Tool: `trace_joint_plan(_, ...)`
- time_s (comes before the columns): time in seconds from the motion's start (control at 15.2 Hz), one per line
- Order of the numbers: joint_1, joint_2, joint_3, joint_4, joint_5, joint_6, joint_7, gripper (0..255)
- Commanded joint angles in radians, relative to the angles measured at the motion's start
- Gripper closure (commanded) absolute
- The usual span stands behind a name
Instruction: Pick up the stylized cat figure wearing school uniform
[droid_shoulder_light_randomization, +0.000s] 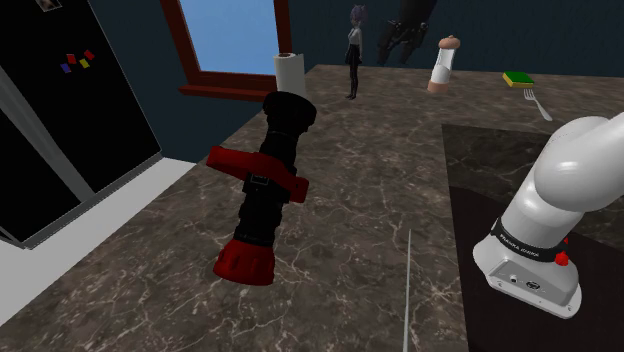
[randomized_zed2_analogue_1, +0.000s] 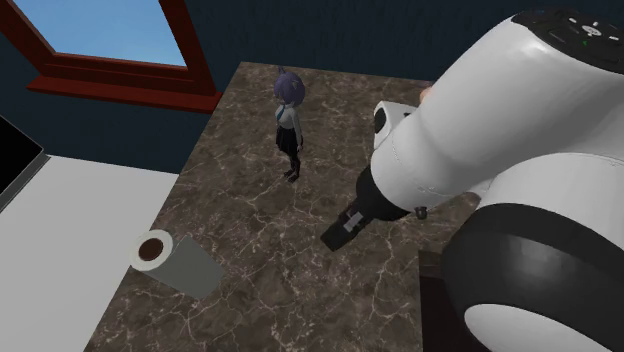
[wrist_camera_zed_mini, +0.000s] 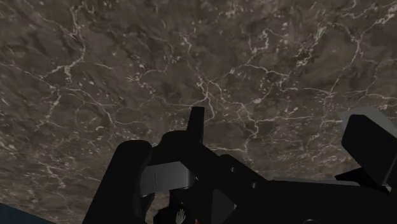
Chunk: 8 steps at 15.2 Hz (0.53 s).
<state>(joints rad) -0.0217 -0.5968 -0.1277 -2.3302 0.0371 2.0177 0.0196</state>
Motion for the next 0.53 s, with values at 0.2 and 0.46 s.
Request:
trace_joint_plan(0.2,0.002,0.111,-0.05,0.066,0.002,0.162,-0.076,0)
trace_joint_plan(0.46,0.013,0.206,-0.091,0.137,0.024,0.276,-0.139,0)
